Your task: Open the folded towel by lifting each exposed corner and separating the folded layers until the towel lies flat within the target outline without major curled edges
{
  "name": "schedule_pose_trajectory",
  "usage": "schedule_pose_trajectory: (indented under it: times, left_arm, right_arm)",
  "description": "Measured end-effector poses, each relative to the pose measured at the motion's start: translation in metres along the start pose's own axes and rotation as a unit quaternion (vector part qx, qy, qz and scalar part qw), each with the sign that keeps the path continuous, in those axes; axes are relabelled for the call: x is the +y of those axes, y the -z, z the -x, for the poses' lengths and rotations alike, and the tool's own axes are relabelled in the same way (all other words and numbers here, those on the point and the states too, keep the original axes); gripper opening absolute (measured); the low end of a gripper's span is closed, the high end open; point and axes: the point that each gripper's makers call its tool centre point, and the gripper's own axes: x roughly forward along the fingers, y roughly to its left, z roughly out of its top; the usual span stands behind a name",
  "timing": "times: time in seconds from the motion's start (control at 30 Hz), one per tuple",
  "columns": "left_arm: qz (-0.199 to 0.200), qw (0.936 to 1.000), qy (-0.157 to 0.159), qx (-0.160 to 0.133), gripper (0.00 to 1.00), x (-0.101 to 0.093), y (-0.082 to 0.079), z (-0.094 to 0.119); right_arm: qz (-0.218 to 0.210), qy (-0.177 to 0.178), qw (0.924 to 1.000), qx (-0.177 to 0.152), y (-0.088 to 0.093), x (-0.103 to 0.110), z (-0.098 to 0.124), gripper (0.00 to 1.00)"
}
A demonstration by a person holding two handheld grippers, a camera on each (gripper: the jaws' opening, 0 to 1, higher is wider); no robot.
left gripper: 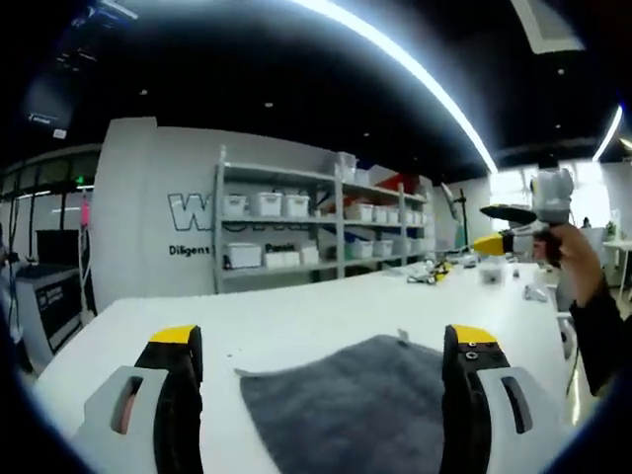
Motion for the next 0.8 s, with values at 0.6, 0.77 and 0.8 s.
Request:
schedule_pose_trajectory:
  times: [0.6, 0.77, 0.8]
  left_arm:
    - [0.019, 0.9994, -0.009, 0.027, 0.97, 0.021, 0.017, 0.056]
    - [0.033, 0.9989, -0.010, 0.030, 0.96, 0.024, 0.019, 0.063]
    - [0.036, 0.9990, -0.010, 0.026, 0.96, 0.025, 0.015, 0.064]
  right_arm:
    - [-0.049, -0.012, 0.9986, 0.014, 0.052, 0.037, 0.076, 1.00]
    - [-0.044, -0.040, 0.9981, 0.018, 0.056, 0.053, 0.071, 1.00]
    - [-0.041, -0.041, 0.9981, 0.021, 0.057, 0.054, 0.070, 1.00]
